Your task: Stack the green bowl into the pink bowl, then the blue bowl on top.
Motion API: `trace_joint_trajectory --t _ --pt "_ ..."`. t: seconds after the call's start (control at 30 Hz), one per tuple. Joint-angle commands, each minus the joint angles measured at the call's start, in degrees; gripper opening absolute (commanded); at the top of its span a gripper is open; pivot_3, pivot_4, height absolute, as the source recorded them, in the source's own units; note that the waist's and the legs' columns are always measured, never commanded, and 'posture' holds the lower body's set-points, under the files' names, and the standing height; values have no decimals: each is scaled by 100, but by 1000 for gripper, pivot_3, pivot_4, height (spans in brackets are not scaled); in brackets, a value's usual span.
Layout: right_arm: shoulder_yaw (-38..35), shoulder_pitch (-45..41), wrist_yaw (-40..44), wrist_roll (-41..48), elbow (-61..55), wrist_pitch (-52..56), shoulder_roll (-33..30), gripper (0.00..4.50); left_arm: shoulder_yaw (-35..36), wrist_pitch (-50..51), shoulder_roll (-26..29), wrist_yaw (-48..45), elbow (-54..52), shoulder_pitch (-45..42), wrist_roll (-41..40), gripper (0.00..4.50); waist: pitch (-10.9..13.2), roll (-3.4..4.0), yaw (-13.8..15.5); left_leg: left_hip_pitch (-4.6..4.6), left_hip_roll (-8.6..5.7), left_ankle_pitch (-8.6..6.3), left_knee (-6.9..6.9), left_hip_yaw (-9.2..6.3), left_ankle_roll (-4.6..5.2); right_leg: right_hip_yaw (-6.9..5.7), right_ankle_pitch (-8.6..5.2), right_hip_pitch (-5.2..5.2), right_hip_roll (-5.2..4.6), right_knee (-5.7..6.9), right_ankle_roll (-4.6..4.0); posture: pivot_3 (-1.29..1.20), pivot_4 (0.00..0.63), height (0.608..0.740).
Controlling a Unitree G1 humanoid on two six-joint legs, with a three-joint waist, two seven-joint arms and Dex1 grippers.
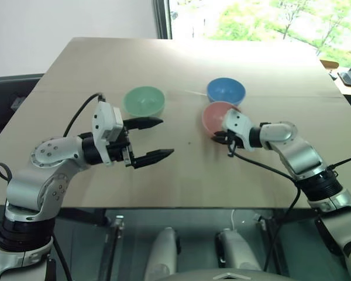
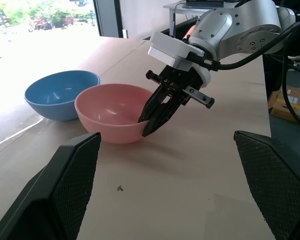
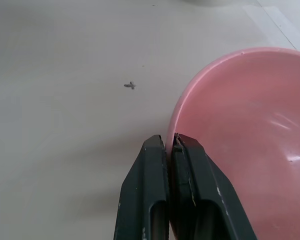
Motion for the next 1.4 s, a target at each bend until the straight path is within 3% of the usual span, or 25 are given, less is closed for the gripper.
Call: trace_joint_trajectory --t 0.03,0.3,0.4,0.57,0.67,0.7,0.93,1.07,1.2,1.33,1.4 --pt "21 51 424 118 -483 211 -172 41 276 -65 127 1 -259 107 -51 4500 0 0 1 0 0 0 0 0 0 0 0 0 0 0 0 0 150 740" --pt "-50 97 629 192 -938 627 -259 41 439 -54 118 65 -176 197 -99 4500 0 0 0 0 0 0 -1 -3 0 -3 0 0 0 0 0 0 150 740" --pt "-71 63 724 259 -1044 710 -275 942 467 -60 132 80 -139 188 -107 4500 0 0 1 0 0 0 -1 -4 0 -4 0 0 0 0 -1 0 150 740" --pt "-156 70 768 348 -1308 803 -329 2976 476 -40 124 103 -140 183 -129 4500 0 1 1 -1 0 0 -1 -4 0 -4 0 0 0 0 0 0 150 740" --pt "-583 71 694 725 -1736 1088 -355 4223 586 7 109 153 -241 303 -217 4500 1 1 1 -1 0 0 -1 -4 0 -4 0 -1 0 0 0 0 150 740" --pt "-731 83 656 808 -1866 1118 -391 4404 645 39 108 174 -281 362 -267 4500 1 1 2 -2 0 0 -1 -4 0 -4 0 -2 0 0 0 0 150 740" --pt "-1589 338 480 736 -1733 410 -1075 4404 1149 305 -115 980 -408 679 -457 4500 1 -1 24 -3 -1 0 0 -5 0 -8 -1 1 -7 -4 -1 0 150 740" --pt "-1959 358 340 828 -1217 -108 -1070 4404 1217 275 -240 1507 -349 724 -161 4500 1 -2 -20 2 -1 0 1 -4 0 -5 0 2 -5 1 0 0 150 740" --pt "-2437 543 408 1379 -1239 -394 -878 4404 717 128 -13 2615 -149 428 1355 4500 2 -2 2 2 -1 0 -2 -6 0 -5 0 1 -2 1 0 0 150 740" --pt "-2675 767 522 2054 -1648 -204 -740 4404 -198 -153 811 2161 161 -85 2363 4500 6 -8 24 -4 -2 0 -2 -8 0 -8 1 1 -3 -4 0 0 150 740" --pt "-2657 772 447 2199 -1767 -111 -685 4404 -590 -287 934 1869 401 -415 2553 4500 7 -6 18 -4 -4 0 -3 -5 0 -7 0 2 -5 -5 0 0 150 740"
